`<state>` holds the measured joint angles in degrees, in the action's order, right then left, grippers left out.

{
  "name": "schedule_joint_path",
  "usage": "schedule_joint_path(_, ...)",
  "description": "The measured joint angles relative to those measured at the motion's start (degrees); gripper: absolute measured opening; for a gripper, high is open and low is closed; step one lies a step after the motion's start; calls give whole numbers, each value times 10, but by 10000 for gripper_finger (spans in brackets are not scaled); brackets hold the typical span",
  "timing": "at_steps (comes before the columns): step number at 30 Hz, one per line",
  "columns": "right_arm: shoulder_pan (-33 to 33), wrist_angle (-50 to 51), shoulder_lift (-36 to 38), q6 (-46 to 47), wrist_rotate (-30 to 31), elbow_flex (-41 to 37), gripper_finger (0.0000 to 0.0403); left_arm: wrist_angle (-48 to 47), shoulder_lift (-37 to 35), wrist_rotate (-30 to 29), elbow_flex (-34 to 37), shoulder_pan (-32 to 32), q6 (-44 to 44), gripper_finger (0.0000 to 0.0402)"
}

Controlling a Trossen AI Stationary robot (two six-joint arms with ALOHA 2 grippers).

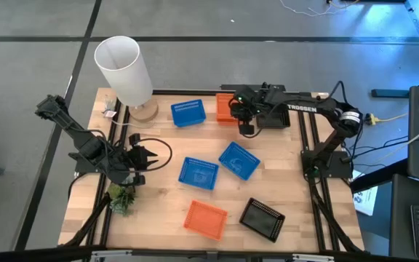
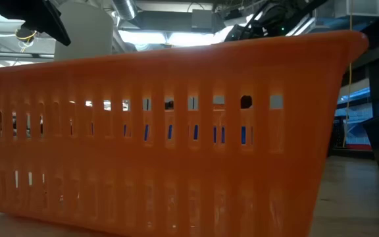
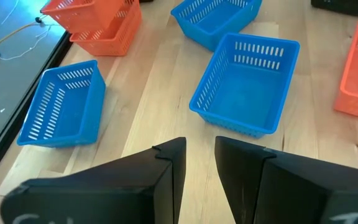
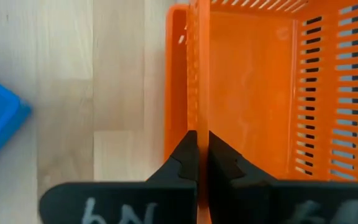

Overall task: Stack baskets by color
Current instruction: Stack the middle orange bin on top of the top orange bin

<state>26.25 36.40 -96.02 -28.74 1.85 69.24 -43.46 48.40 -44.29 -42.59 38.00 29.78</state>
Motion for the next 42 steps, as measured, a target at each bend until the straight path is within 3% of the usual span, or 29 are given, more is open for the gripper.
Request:
schedule_joint_path(9, 2, -6, -38, 29, 15, 0, 2, 1, 0, 0, 0, 0, 0, 78)
schedule_joint_path(42, 2, -2, -38, 29, 11, 0, 16, 1, 0, 0, 0, 0, 0, 78)
